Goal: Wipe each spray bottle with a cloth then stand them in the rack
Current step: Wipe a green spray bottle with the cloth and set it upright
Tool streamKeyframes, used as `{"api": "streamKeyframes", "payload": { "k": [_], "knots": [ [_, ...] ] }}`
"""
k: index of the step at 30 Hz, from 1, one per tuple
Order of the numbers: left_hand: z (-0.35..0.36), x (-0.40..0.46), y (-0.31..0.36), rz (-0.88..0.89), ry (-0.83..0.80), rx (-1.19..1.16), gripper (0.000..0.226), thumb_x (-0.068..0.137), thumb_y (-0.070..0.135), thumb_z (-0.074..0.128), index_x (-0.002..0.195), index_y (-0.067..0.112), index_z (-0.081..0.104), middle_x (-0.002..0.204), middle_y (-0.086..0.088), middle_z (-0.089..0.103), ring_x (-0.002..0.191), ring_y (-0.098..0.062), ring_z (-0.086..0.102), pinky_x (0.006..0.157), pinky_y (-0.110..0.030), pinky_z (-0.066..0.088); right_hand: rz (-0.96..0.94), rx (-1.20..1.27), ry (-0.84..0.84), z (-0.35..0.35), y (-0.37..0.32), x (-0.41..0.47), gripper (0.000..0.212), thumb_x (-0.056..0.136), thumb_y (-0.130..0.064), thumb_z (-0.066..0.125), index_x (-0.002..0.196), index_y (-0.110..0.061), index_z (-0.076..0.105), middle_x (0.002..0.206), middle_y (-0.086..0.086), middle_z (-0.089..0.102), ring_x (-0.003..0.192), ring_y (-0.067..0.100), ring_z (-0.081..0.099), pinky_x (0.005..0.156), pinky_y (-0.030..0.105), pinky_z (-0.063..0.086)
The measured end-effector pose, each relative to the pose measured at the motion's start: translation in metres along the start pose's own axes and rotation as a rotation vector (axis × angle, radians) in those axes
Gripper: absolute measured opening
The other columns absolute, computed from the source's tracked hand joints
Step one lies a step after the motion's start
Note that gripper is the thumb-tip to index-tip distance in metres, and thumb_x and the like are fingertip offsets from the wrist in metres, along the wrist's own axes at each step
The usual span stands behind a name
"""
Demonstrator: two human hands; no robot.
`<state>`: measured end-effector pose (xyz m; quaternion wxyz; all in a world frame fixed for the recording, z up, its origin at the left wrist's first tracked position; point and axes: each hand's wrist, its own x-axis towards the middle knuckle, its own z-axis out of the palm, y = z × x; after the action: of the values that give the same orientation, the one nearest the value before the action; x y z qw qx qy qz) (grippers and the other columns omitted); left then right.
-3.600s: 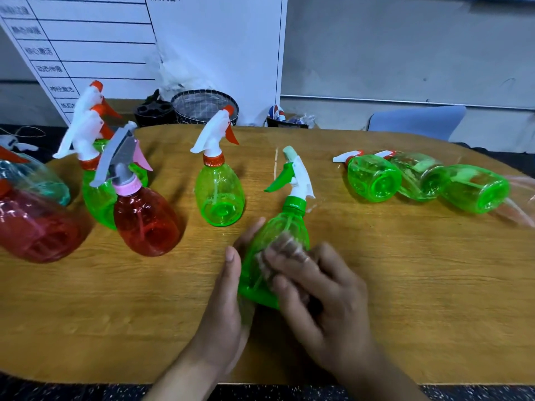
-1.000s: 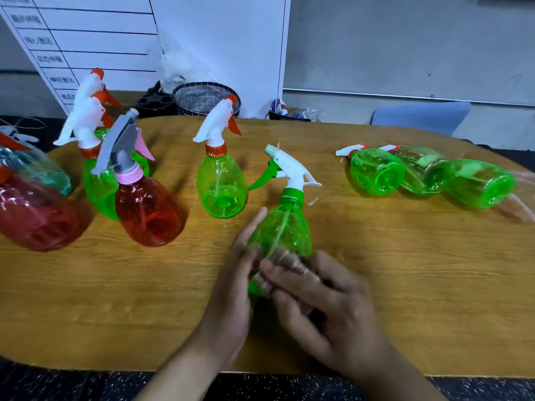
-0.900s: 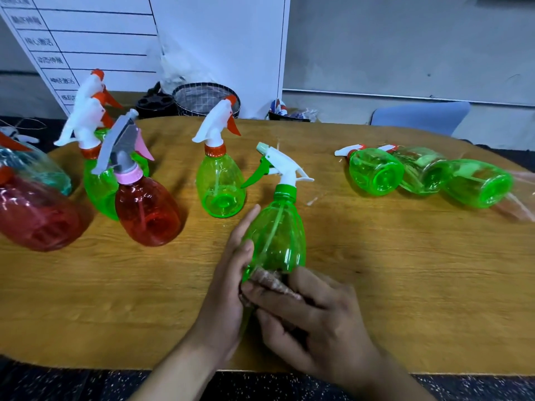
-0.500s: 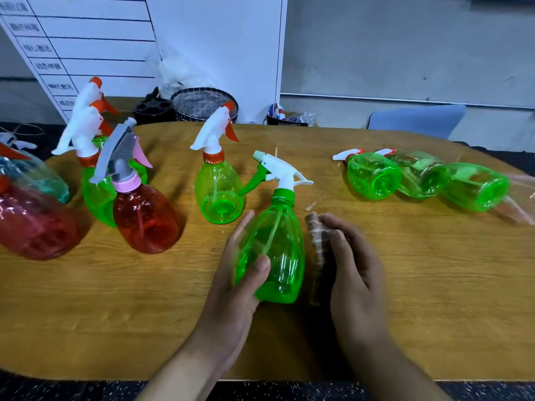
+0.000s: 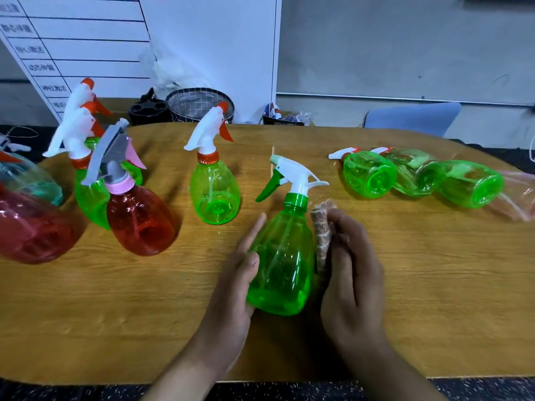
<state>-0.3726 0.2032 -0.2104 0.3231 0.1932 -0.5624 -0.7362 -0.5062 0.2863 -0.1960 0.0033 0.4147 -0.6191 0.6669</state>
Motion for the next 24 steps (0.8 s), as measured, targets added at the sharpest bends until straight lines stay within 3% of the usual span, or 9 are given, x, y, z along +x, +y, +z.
{"api": "streamKeyframes", "payload": {
  "k": [2,4,9,12,15,17,19,22,24],
  "knots": [
    [-0.001,0.0,-0.003,0.018,-0.003,0.067,0.048,0.101,0.049,0.051,0.149,0.053,0.054,0.163,0.013,0.049,0.154,-0.019,0.043,0.124,-0.058,0.035,-0.064,-0.101,-0.026,-0.006,0.0,0.007,0.039,0.105,-0.004,0.043,0.135,-0.02,0.061,0.128,-0.014,0.065,0.118,0.011,0.063,0.098,0.022,0.046],
    [-0.002,0.001,-0.006,0.02,0.001,0.108,0.052,0.099,0.054,0.05,0.151,0.051,0.053,0.164,0.01,0.048,0.156,-0.023,0.039,0.127,-0.061,0.027,-0.07,-0.205,-0.087,-0.008,0.0,0.01,0.038,0.107,-0.011,0.044,0.138,-0.02,0.064,0.125,-0.005,0.067,0.115,0.008,0.063,0.093,0.023,0.047],
    [-0.001,0.001,-0.003,0.019,0.006,0.038,0.047,0.104,0.041,0.049,0.15,0.043,0.057,0.161,0.007,0.053,0.152,-0.02,0.046,0.128,-0.058,0.029,-0.198,-0.388,-0.226,-0.008,-0.002,0.001,0.039,0.108,-0.041,0.046,0.138,-0.029,0.068,0.107,-0.001,0.065,0.086,0.008,0.062,0.071,0.03,0.054],
    [-0.001,0.002,0.002,0.034,0.049,0.03,0.05,0.103,0.038,0.042,0.151,0.038,0.056,0.158,0.002,0.057,0.148,-0.022,0.052,0.126,-0.057,0.032,-0.438,-0.406,-0.335,-0.01,-0.005,-0.012,0.033,0.106,-0.043,0.057,0.133,-0.03,0.07,0.099,-0.003,0.057,0.079,0.011,0.059,0.068,0.027,0.054],
    [-0.001,0.003,0.005,0.039,0.055,-0.007,0.047,0.102,0.042,0.044,0.146,0.046,0.06,0.158,0.003,0.057,0.146,-0.023,0.054,0.124,-0.052,0.034,-0.619,-0.422,-0.411,-0.007,-0.004,-0.024,0.029,0.101,-0.036,0.069,0.127,-0.028,0.076,0.099,-0.001,0.067,0.084,0.016,0.064,0.07,0.032,0.059],
    [0.0,0.002,0.005,0.053,0.053,-0.007,0.047,0.101,0.043,0.045,0.145,0.047,0.061,0.155,0.001,0.059,0.145,-0.024,0.055,0.121,-0.05,0.037,-0.566,-0.364,-0.376,-0.009,-0.007,-0.022,0.026,0.102,-0.034,0.066,0.125,-0.025,0.077,0.101,-0.004,0.067,0.087,0.006,0.062,0.075,0.022,0.056],
    [0.0,0.0,0.004,0.068,0.057,0.036,0.045,0.102,0.042,0.048,0.144,0.044,0.062,0.155,-0.002,0.06,0.146,-0.026,0.054,0.123,-0.054,0.036,-0.391,-0.271,-0.27,-0.013,-0.011,-0.011,0.028,0.105,-0.034,0.058,0.127,-0.025,0.073,0.102,-0.006,0.062,0.087,-0.001,0.057,0.076,0.014,0.048],
    [-0.001,0.001,-0.001,0.07,0.026,0.143,0.05,0.1,0.051,0.051,0.149,0.045,0.057,0.162,0.004,0.052,0.154,-0.024,0.044,0.126,-0.062,0.028,-0.137,-0.166,-0.133,-0.01,-0.007,0.009,0.034,0.105,-0.032,0.054,0.134,-0.02,0.069,0.116,-0.003,0.072,0.104,0.007,0.068,0.086,0.026,0.053],
    [-0.003,0.002,-0.004,0.054,0.005,0.153,0.053,0.098,0.056,0.05,0.15,0.049,0.055,0.164,0.009,0.048,0.156,-0.023,0.039,0.127,-0.062,0.027,-0.053,-0.175,-0.151,-0.005,0.0,0.013,0.038,0.106,-0.035,0.053,0.138,-0.021,0.068,0.129,-0.011,0.072,0.119,0.004,0.067,0.096,0.027,0.054]
  ]
}}
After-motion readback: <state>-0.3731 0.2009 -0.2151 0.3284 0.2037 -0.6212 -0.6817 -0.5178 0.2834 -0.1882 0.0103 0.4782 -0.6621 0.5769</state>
